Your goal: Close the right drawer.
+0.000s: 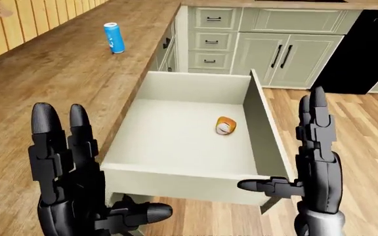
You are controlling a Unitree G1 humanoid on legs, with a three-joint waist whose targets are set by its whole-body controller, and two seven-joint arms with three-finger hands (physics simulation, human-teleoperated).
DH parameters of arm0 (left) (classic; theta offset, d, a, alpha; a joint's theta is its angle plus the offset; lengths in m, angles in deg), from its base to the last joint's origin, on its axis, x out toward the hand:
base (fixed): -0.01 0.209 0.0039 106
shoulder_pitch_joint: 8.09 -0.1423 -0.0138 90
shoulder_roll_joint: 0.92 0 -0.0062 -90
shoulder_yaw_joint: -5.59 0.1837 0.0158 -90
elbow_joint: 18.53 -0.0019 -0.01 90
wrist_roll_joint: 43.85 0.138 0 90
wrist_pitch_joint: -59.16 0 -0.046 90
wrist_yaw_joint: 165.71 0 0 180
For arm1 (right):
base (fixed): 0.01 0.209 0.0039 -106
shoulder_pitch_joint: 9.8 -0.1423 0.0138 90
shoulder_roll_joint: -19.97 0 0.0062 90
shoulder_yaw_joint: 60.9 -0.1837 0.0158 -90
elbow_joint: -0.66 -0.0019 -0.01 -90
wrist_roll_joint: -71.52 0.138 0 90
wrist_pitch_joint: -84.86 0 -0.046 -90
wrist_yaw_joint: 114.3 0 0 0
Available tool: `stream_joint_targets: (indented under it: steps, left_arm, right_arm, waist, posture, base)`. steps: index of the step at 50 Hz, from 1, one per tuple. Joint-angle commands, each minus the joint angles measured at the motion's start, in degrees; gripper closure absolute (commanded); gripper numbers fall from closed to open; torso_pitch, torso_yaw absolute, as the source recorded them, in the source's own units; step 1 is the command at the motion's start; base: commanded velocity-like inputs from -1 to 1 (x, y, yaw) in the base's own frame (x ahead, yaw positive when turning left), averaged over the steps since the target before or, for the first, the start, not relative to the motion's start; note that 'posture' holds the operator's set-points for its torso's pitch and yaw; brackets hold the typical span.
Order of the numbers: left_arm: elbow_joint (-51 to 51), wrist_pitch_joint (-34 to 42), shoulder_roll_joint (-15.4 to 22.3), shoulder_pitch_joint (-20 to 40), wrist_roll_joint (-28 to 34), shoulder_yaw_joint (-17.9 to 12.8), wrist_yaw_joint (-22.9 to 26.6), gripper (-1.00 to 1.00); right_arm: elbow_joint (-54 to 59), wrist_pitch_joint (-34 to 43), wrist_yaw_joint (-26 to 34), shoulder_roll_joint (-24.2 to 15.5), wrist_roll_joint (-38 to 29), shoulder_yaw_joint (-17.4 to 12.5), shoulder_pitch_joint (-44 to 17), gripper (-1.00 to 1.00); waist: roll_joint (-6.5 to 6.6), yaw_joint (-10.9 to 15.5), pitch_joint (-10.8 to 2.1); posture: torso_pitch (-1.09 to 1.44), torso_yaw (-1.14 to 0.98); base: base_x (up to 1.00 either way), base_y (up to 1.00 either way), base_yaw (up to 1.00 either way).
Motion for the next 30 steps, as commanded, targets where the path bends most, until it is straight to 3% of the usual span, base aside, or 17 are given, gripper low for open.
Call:
stream_joint_targets:
  steps: [1,3,5,6,9,14,23,30]
  left_arm:
    - [2.7,-0.9,-0.1,0.6,0.3,0.4,0.1,-1.00]
    - [3.2,-0.5,0.0,0.5,0.3,0.5,0.1,-1.00]
    - [3.7,-0.1,0.0,0.4,0.4,0.5,0.0,-1.00]
    - [3.9,0.2,0.0,0.4,0.4,0.6,0.0,-1.00]
    - [4.5,0.7,0.0,0.4,0.5,0.6,-0.1,-1.00]
    - [4.3,0.6,0.0,0.4,0.5,0.7,-0.1,-1.00]
    - [4.4,0.9,0.1,0.7,0.6,0.8,-0.3,-1.00]
    - [3.6,0.3,0.1,0.7,0.6,0.8,-0.2,-1.00]
  right_arm:
    - [-2.7,-0.8,-0.7,-0.1,0.3,-0.2,-0.7,-1.00]
    - [-3.6,-0.1,-0.6,-0.1,0.6,0.0,-0.8,-1.00]
    - [-3.4,-0.2,-0.7,-0.1,0.5,0.0,-0.8,-1.00]
    - [-3.5,-0.2,-0.7,-0.2,0.6,0.0,-0.8,-1.00]
    - [-3.3,-0.5,-0.7,-0.2,0.8,-0.1,-0.7,-1.00]
    - [-3.2,-1.4,-0.8,-0.3,1.2,-0.4,-0.6,-1.00]
    - [-5.3,-0.6,-0.7,0.0,2.0,-1.0,-0.8,-1.00]
    - [-7.8,2.5,1.1,-0.4,4.7,-5.0,-1.9,-1.00]
  waist:
    - [-0.34,-0.1,-0.91]
    - [-1.77,0.3,-0.51]
    - [-4.47,0.7,-1.23]
    - [-2.65,0.5,-0.70]
    - [-2.63,0.4,-1.85]
    - [-2.01,0.1,-2.44]
    - [-1.90,-0.1,-2.66]
    - [-2.00,-0.2,-2.45]
  posture:
    - [0.00,0.00]
    - [0.00,0.00]
    - [0.00,0.00]
    - [0.00,0.00]
    - [0.00,0.00]
    - [0.00,0.00]
    - [0.00,0.00]
    - [0.00,0.00]
  base:
    - [0.00,0.00,0.00]
    - [0.00,0.00,0.00]
    - [0.00,0.00,0.00]
    - [0.00,0.00,0.00]
    - [0.00,0.00,0.00]
    - [0.00,0.00,0.00]
    - [0.00,0.00,0.00]
    - [0.00,0.00,0.00]
